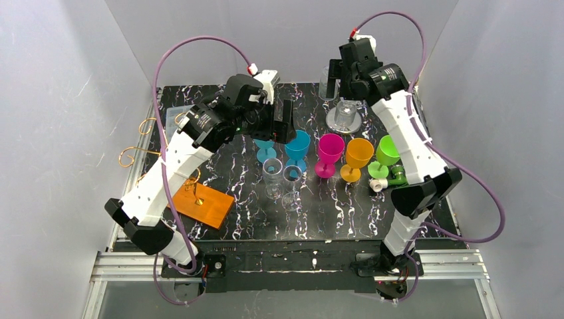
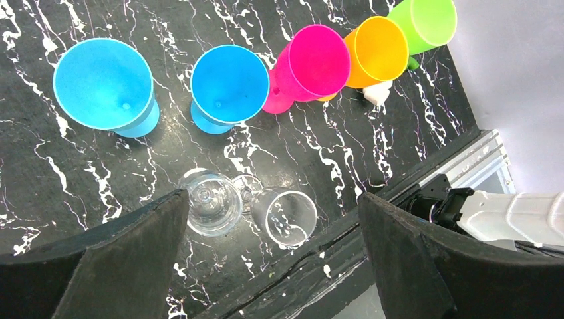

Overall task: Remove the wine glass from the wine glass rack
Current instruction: Pick up the wine glass from the wine rack.

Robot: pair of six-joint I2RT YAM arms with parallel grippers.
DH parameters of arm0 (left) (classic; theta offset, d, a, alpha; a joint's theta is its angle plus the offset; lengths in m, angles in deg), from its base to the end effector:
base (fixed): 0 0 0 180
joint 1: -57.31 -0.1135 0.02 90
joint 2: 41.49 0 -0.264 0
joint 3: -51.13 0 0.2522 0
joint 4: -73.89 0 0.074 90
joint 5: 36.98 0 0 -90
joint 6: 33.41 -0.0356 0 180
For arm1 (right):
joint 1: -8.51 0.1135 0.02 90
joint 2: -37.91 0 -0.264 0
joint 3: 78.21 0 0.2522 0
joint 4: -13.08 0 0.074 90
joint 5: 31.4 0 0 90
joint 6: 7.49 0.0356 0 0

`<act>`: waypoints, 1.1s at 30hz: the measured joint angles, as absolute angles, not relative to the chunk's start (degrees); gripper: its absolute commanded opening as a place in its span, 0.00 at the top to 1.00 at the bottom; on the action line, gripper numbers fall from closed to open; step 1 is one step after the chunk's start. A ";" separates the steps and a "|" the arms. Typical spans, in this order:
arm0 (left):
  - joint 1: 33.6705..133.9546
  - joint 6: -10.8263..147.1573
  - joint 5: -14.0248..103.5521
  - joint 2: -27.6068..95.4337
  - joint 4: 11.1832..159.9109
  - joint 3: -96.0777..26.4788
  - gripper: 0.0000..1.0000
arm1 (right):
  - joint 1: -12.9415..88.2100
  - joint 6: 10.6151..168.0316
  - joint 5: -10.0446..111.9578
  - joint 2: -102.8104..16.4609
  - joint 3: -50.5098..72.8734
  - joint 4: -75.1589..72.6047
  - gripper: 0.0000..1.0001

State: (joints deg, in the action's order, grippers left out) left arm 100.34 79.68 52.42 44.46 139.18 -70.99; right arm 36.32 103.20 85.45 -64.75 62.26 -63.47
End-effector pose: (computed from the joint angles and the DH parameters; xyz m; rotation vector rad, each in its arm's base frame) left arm 0.2196 -0.2055 0.4724 0.3803 2.1251 -0.7015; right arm 0.3256 0.1535 0.4595 0.1122 2.1606 -0.0442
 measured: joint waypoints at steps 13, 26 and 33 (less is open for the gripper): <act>98.57 79.02 49.52 44.46 139.18 -71.34 0.02 | 30.66 95.59 80.73 -69.49 64.19 -58.85 0.02; 97.89 78.67 48.86 44.46 139.11 -71.45 0.02 | 30.66 94.23 79.61 -74.32 67.44 -58.07 0.02; 97.76 78.65 48.31 44.46 139.09 -71.45 0.02 | 30.64 94.06 79.83 -74.32 67.25 -58.18 0.02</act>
